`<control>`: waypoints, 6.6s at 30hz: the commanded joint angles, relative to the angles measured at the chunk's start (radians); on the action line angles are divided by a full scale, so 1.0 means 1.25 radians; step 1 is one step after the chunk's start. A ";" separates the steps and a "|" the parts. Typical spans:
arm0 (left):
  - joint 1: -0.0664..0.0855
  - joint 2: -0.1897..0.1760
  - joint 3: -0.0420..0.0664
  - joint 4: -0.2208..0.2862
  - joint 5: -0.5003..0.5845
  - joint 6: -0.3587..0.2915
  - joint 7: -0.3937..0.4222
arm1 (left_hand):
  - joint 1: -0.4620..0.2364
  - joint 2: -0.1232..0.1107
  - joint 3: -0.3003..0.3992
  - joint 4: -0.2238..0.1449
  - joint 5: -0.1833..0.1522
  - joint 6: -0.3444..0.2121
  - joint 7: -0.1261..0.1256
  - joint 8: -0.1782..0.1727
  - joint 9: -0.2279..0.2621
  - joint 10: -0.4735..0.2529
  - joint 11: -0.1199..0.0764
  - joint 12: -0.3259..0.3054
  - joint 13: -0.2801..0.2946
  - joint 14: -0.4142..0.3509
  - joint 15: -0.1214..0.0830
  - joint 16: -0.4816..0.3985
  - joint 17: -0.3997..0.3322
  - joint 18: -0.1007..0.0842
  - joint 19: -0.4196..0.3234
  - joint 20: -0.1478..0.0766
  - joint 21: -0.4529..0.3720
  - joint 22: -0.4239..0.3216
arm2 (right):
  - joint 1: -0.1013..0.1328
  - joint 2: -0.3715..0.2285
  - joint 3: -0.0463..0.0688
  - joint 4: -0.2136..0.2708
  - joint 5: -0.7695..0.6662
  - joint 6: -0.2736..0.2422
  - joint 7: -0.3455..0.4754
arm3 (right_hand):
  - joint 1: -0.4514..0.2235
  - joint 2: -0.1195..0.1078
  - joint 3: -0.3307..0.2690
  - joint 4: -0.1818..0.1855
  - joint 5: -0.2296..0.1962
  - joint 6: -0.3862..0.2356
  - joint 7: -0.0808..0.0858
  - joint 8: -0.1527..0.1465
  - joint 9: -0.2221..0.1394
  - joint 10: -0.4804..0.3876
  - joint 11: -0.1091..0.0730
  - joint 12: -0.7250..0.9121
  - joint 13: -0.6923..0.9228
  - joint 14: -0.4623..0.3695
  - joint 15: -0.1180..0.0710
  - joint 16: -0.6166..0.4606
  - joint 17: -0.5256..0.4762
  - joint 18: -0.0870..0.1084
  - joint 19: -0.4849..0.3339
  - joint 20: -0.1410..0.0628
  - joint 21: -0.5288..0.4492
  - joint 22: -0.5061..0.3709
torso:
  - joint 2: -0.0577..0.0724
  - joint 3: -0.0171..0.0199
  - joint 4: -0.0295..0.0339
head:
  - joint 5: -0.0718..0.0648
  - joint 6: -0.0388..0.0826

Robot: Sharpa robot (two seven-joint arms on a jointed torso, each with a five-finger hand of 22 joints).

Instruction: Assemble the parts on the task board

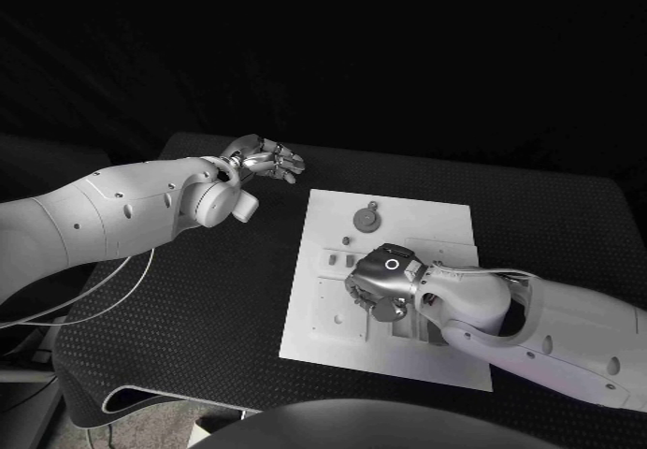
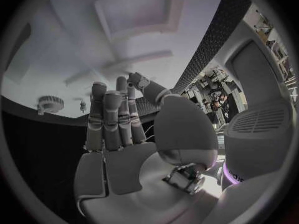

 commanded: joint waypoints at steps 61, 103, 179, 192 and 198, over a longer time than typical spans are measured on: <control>0.001 0.001 0.001 0.000 0.004 0.010 0.010 | 0.001 -0.002 -0.008 -0.001 -0.004 -0.013 0.001 0.001 -0.003 -0.012 0.001 0.001 -0.004 0.005 0.004 -0.015 0.010 -0.012 0.006 0.000 0.001 -0.008 | 0.039 -0.092 0.040 0.019 0.246 -0.158 0.047 | -0.069 -0.125 0.004 0.065 0.004 -0.129 0.055 -0.068 -0.044 -0.104 0.052 -0.081 -0.022 -0.041 0.046 -0.008 0.021 0.012 -0.037 0.018 0.007 0.019 | 0.000 0.0010 -0.0010 | -0.029 0.021; 0.000 0.008 0.000 -0.012 0.004 0.009 0.021 | 0.001 -0.001 -0.009 0.000 -0.004 -0.008 -0.001 0.006 -0.002 -0.005 -0.002 0.005 -0.003 0.005 0.004 -0.023 0.019 -0.012 0.006 0.001 0.001 -0.013 | 0.055 -0.188 0.015 -0.024 0.174 -0.015 0.020 | -0.066 -0.125 -0.002 0.065 0.004 -0.150 0.035 -0.057 -0.054 -0.148 0.067 -0.096 -0.011 -0.056 0.061 -0.002 0.029 0.012 -0.054 0.023 0.016 0.017 | 0.000 -0.0001 0.0005 | -0.070 0.046; 0.000 0.027 0.000 -0.021 0.004 0.017 0.021 | 0.001 0.003 -0.010 0.001 -0.004 -0.012 0.000 0.005 -0.004 -0.010 0.000 0.003 -0.004 0.007 0.004 -0.030 0.028 -0.012 0.007 0.001 0.002 -0.018 | -0.019 0.044 0.006 -0.008 0.179 -0.108 0.082 | -0.020 0.048 0.004 0.003 0.004 -0.023 0.009 0.019 -0.020 -0.018 0.008 -0.023 0.068 0.001 0.004 0.012 0.034 0.012 -0.011 -0.002 0.051 0.015 | -0.001 -0.0014 0.0037 | 0.004 0.022; 0.000 0.027 0.000 -0.019 0.004 0.021 0.019 | 0.001 0.003 -0.010 0.001 -0.004 -0.012 0.000 0.006 -0.004 -0.010 0.000 0.003 -0.004 0.007 0.004 -0.031 0.029 -0.012 0.007 0.001 0.002 -0.018 | -0.026 0.049 -0.010 -0.022 0.178 -0.080 0.079 | -0.019 0.049 0.005 0.003 0.004 -0.024 0.009 0.019 -0.019 -0.018 0.007 -0.023 0.069 0.000 0.003 0.011 0.034 0.012 -0.012 -0.002 0.051 0.015 | 0.000 0.0011 0.0026 | 0.014 0.012; 0.000 0.026 0.000 -0.019 0.004 0.021 0.019 | 0.001 0.003 -0.010 0.001 -0.004 -0.012 0.000 0.006 -0.004 -0.010 0.000 0.003 -0.004 0.007 0.004 -0.031 0.030 -0.012 0.007 0.001 0.002 -0.019 | -0.030 0.046 -0.015 -0.028 0.179 -0.067 0.078 | -0.019 0.049 0.004 0.003 0.004 -0.024 0.009 0.019 -0.019 -0.018 0.007 -0.023 0.069 0.000 0.003 0.011 0.034 0.012 -0.012 -0.002 0.051 0.015 | 0.000 -0.0002 0.0020 | 0.015 0.011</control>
